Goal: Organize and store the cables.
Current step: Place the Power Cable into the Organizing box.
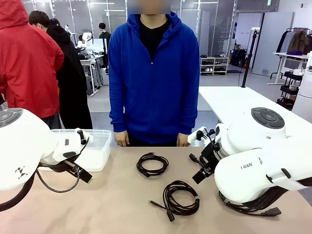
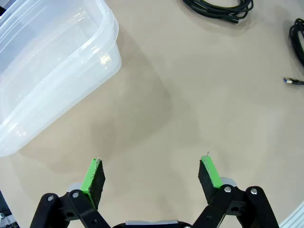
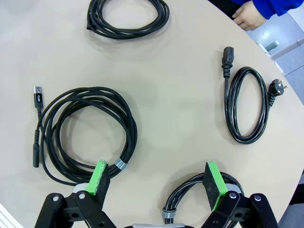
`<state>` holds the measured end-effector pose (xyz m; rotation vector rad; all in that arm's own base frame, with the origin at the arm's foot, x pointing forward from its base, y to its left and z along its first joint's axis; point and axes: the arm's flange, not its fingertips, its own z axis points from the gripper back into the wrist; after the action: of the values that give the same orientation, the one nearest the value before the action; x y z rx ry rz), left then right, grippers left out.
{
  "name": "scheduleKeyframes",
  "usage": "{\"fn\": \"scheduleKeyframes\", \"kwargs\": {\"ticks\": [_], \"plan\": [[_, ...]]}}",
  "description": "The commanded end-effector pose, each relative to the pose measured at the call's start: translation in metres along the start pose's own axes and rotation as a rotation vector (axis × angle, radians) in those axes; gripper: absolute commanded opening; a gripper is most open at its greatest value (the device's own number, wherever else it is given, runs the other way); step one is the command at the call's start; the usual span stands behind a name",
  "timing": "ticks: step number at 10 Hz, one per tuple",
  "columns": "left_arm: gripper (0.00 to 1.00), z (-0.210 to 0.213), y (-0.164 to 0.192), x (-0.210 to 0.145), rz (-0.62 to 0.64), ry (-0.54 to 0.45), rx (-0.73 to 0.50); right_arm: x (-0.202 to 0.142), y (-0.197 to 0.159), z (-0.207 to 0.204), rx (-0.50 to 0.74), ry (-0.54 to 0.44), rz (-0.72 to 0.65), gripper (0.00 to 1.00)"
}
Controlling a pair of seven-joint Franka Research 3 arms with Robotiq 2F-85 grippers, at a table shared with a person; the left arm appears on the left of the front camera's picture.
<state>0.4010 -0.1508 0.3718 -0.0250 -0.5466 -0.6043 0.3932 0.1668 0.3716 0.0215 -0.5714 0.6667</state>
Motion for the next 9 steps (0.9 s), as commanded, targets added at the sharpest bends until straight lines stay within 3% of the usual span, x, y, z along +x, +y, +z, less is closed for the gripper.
{"fn": "scheduleKeyframes", "kwargs": {"ticks": [1, 2, 3, 5, 7, 9], "plan": [[1.0, 0.022, 0.006, 0.012, -0.01, -0.031, -0.012, 0.009, -0.009, 0.023, 0.002, -0.042, 0.0, 1.0], [1.0, 0.045, 0.016, 0.023, -0.044, -0.031, -0.031, 0.015, -0.022, 0.049, 0.031, -0.043, 0.002, 1.0], [1.0, 0.074, 0.03, 0.036, -0.027, -0.054, -0.039, 0.021, -0.036, 0.078, 0.146, -0.052, -0.011, 1.0], [1.0, 0.129, 0.059, 0.049, -0.034, -0.089, -0.162, 0.024, -0.065, 0.129, 0.184, -0.054, 0.08, 1.0], [1.0, 0.172, 0.098, 0.035, -0.113, -0.124, -0.212, -0.002, -0.102, 0.164, 0.235, -0.085, 0.107, 1.0], [1.0, 0.212, 0.144, -0.007, -0.143, -0.181, -0.296, -0.059, -0.14, 0.196, 0.232, -0.139, 0.067, 1.0]]}}
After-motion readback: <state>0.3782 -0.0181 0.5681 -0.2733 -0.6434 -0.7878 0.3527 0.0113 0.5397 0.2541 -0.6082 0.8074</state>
